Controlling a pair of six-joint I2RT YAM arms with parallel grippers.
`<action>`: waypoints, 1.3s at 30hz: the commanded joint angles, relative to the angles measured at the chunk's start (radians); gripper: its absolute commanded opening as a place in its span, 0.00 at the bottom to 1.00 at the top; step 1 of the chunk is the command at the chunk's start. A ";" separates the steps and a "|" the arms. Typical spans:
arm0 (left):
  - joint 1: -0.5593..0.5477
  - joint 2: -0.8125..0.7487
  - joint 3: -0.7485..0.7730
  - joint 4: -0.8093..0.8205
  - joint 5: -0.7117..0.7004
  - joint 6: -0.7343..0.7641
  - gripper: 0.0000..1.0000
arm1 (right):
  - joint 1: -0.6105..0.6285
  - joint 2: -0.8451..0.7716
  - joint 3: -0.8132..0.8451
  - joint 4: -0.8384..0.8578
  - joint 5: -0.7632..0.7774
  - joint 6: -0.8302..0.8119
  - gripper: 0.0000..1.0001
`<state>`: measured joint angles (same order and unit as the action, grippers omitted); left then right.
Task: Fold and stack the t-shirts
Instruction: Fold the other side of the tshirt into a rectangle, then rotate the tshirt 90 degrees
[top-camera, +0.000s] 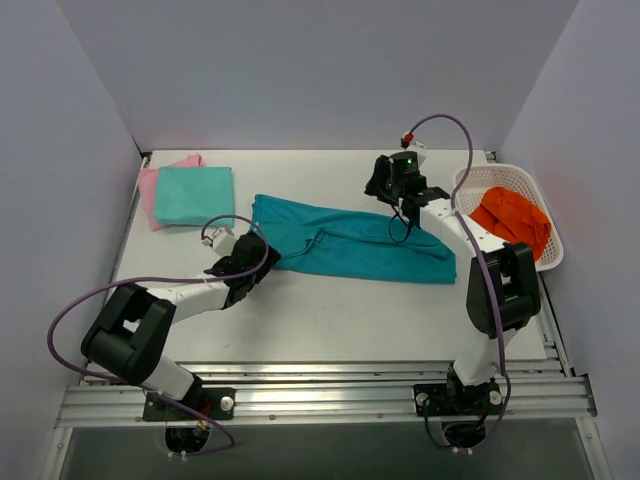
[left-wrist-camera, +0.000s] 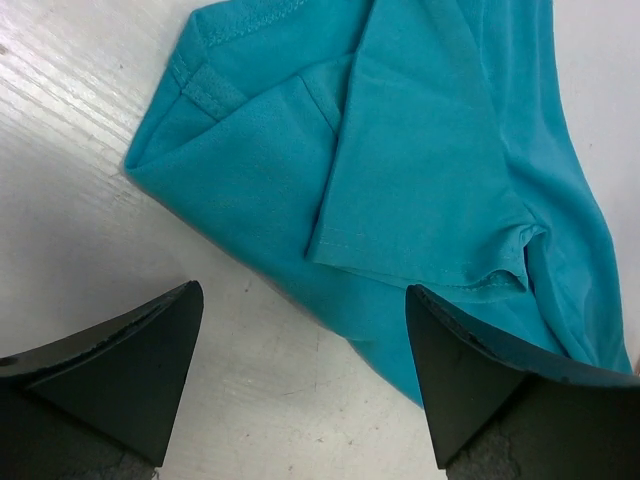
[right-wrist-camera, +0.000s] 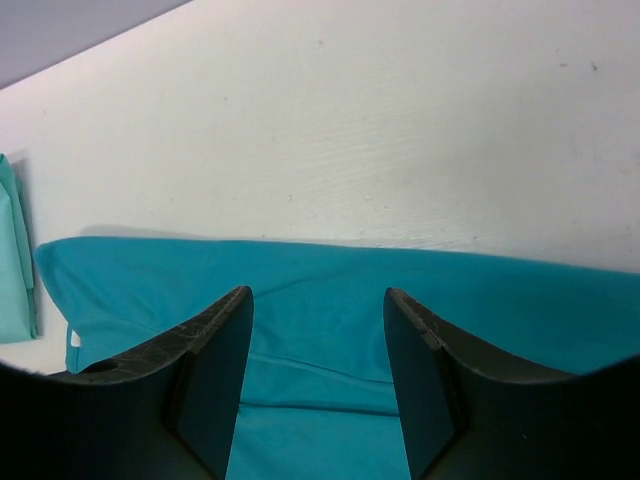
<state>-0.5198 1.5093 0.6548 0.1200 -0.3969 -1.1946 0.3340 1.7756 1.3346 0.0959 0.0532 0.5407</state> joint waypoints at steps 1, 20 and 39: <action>-0.017 0.025 0.034 0.064 -0.037 -0.039 0.91 | -0.018 -0.064 -0.029 0.014 -0.041 -0.013 0.51; 0.078 0.268 0.284 0.099 -0.027 0.145 0.02 | -0.072 -0.123 -0.109 0.067 -0.104 0.001 0.51; 0.313 1.196 1.888 -0.454 0.481 0.513 0.34 | -0.102 -0.151 -0.166 0.119 -0.151 0.019 0.51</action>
<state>-0.2146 2.5904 2.2879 -0.1413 -0.0616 -0.7647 0.2409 1.6890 1.1801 0.1791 -0.0822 0.5541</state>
